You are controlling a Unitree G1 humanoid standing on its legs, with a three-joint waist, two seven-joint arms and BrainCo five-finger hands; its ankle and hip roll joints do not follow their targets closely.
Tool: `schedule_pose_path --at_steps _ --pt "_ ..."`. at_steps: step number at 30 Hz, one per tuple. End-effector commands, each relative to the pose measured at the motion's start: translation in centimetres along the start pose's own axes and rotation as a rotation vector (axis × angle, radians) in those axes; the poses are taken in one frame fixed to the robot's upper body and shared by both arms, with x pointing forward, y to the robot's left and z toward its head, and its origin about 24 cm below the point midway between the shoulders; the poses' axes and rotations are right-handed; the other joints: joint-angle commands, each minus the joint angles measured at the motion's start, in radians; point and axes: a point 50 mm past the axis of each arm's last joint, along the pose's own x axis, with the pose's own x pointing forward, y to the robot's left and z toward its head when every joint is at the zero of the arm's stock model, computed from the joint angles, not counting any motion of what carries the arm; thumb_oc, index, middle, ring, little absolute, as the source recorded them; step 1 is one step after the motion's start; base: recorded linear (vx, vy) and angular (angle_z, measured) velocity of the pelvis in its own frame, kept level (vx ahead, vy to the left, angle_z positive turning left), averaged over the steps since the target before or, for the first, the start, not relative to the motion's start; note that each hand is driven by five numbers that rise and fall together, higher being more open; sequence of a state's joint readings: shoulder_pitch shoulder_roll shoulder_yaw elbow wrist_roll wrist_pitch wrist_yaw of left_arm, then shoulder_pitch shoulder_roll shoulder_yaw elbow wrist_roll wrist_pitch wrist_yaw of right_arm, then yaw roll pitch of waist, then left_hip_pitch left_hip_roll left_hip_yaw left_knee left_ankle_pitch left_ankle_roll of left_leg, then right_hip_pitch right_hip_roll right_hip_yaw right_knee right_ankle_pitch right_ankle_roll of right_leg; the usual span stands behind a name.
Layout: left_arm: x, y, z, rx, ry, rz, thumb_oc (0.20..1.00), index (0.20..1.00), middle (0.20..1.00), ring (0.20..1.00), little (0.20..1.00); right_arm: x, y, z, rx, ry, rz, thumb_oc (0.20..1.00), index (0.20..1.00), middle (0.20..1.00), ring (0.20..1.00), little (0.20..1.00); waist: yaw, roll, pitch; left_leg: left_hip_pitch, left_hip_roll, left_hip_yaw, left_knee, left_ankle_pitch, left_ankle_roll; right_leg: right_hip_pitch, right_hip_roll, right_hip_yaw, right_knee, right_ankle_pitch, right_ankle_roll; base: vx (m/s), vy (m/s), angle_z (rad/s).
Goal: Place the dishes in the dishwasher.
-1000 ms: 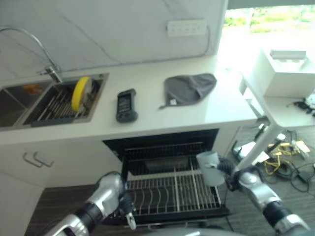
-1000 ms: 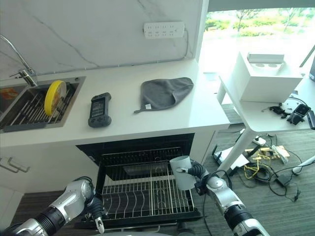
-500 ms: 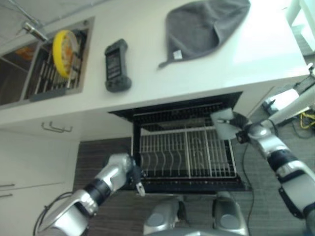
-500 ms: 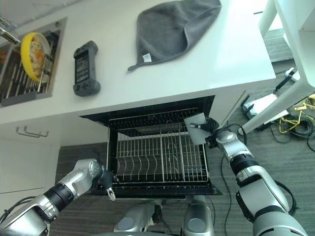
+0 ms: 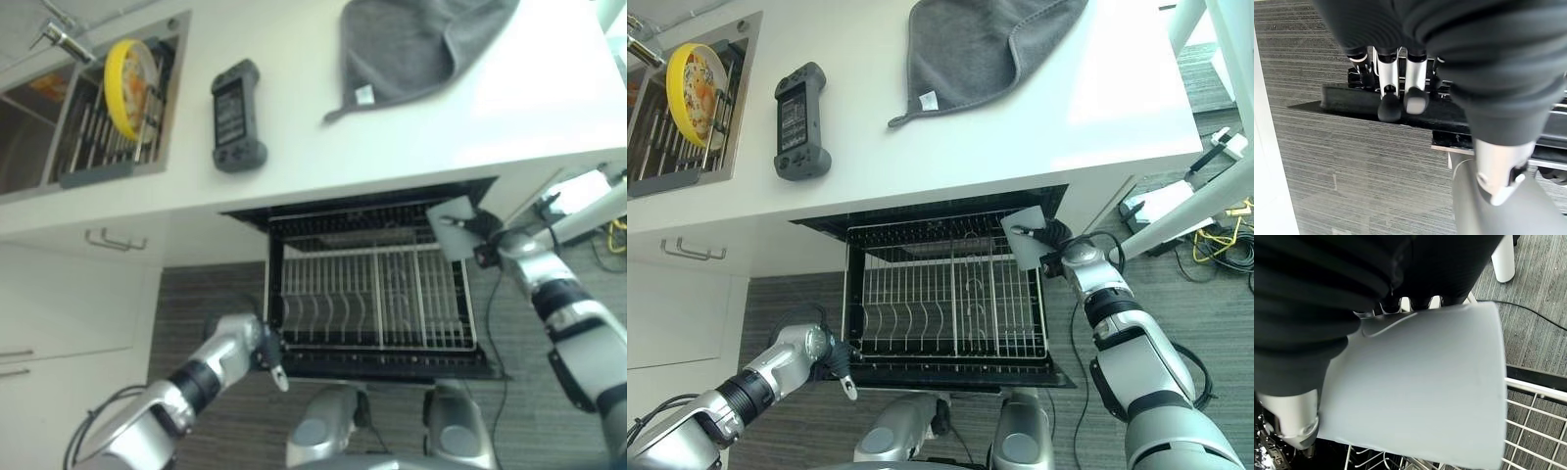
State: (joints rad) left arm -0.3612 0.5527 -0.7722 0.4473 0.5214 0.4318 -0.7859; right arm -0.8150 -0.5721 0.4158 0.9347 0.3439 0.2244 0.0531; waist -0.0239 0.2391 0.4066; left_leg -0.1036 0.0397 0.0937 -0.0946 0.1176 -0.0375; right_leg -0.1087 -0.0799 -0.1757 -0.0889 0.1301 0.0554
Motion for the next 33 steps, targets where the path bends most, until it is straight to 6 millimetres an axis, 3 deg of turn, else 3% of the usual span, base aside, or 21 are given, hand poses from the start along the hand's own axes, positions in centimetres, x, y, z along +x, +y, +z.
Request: schedule_pose_path --at_steps 1,11,23,28,29,33 --pt "4.0 -10.8 -2.1 -0.052 0.079 -0.392 1.000 1.000 1.000 1.000 1.000 0.4 0.3 1.2 0.015 0.009 -0.013 0.200 0.200 0.200 0.200 0.200 0.029 -0.057 -0.013 -0.018 0.001 -0.002 0.007 -0.058 -0.038 -0.001 -0.067 0.018 0.013 -0.081 0.065 0.00 0.038 -0.01" --pt "4.7 -11.2 -1.1 -0.063 0.051 -0.368 1.000 1.000 1.000 1.000 1.000 0.8 4.6 1.2 -0.052 0.049 0.079 0.200 0.200 0.200 0.200 0.200 0.021 -0.052 -0.007 -0.019 -0.002 0.007 0.007 -0.059 -0.038 -0.009 -0.070 0.025 0.017 -0.083 0.062 0.00 0.017 -0.01" --pt "5.4 -11.9 0.0 -0.067 0.027 -0.356 1.000 1.000 1.000 1.000 1.000 0.9 7.2 0.7 -0.134 0.093 0.122 0.200 0.200 0.200 0.200 0.200 0.017 -0.044 -0.002 -0.025 -0.004 0.016 0.007 -0.056 -0.041 -0.021 -0.071 0.030 0.024 -0.088 0.056 0.00 0.015 -0.05" --pt "5.6 -12.3 0.0 -0.068 0.024 -0.353 1.000 1.000 1.000 1.000 1.000 0.8 7.7 1.6 -0.377 0.029 0.095 0.200 0.200 0.200 0.200 0.200 0.013 -0.044 0.001 -0.027 -0.005 0.018 0.007 -0.055 -0.043 -0.027 -0.072 0.034 0.028 -0.089 0.057 -0.01 0.007 0.00" --pt "5.7 -12.3 0.0 -0.064 0.022 -0.345 1.000 1.000 1.000 1.000 1.000 0.8 8.1 2.2 -0.534 0.000 0.070 0.200 0.200 0.200 0.200 0.200 0.014 -0.046 0.005 -0.030 -0.004 0.019 0.007 -0.056 -0.043 -0.032 -0.073 0.031 0.031 -0.089 0.059 -0.03 -0.001 0.00" --pt "5.6 -12.2 -0.2 -0.058 0.025 -0.333 1.000 1.000 1.000 1.000 1.000 0.8 8.0 2.7 -0.690 -0.014 0.034 0.200 0.200 0.200 0.200 0.200 0.018 -0.050 0.009 -0.033 -0.003 0.019 0.007 -0.056 -0.042 -0.036 -0.074 0.030 0.032 -0.089 0.060 -0.03 -0.016 0.00"
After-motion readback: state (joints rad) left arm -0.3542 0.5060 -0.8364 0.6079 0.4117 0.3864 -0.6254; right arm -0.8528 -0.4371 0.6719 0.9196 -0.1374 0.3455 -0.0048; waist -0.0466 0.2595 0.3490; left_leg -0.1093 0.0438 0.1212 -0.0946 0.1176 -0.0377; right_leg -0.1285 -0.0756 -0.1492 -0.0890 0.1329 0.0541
